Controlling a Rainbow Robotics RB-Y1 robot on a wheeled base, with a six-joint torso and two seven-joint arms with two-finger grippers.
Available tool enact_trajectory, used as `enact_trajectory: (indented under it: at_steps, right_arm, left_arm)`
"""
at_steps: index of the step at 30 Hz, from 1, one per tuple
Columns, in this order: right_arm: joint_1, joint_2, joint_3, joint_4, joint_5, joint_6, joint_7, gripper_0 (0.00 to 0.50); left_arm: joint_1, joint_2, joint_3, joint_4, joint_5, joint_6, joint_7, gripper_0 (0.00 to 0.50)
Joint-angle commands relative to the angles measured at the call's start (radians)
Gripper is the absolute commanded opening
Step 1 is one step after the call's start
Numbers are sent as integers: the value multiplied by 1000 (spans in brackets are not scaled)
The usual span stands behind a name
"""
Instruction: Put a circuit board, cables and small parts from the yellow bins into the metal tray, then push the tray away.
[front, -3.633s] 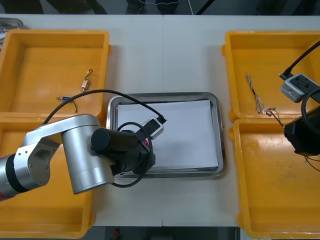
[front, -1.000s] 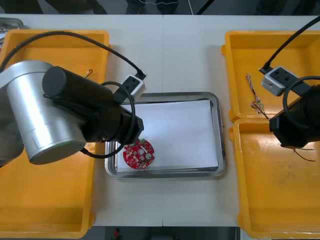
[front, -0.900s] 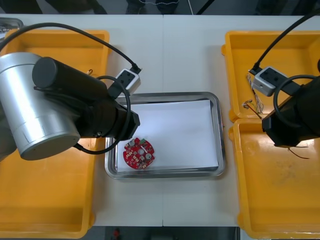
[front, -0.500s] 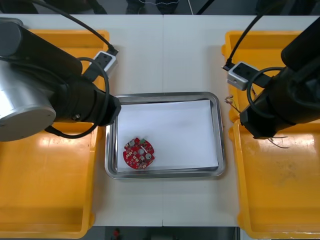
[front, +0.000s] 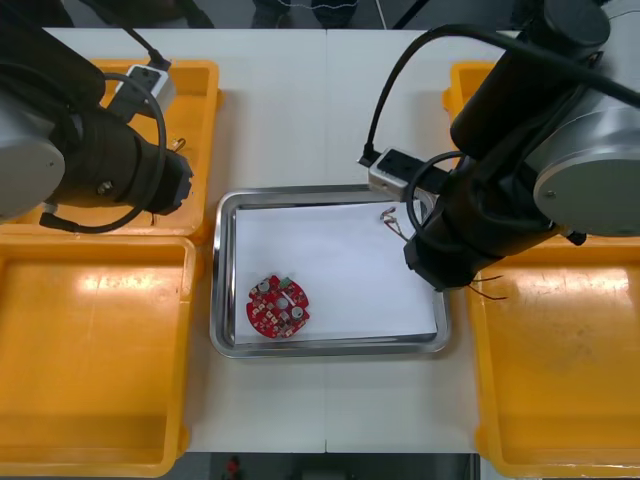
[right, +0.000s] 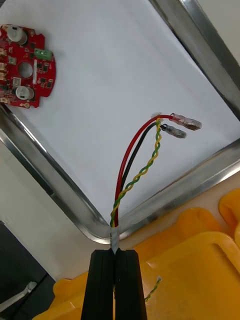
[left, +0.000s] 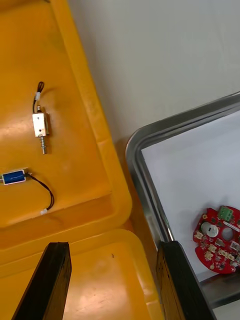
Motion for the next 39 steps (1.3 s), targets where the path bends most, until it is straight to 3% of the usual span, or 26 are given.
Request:
enact_trajectory:
  at_steps: [1, 13, 27, 34, 39]
  right_arm:
    - [-35, 18, 59, -5, 18, -55, 62, 0]
    - [-35, 67, 181, 42, 121, -155, 325, 0]
    - [-32, 70, 315, 131, 214, -256, 567, 0]
    - [-28, 70, 378, 189, 227, -322, 579, 0]
    - [-11, 73, 425, 226, 279, -377, 578, 0]
  left_arm:
    - [-32, 39, 59, 47, -17, 8, 51, 500]
    - [-111, 31, 71, 249, -80, 8, 62, 500]
    - [-183, -4, 87, 462, -143, 7, 158, 500]
    - [-215, -44, 87, 547, -163, 8, 272, 500]
    - [-223, -88, 97, 610, -171, 8, 379, 500]
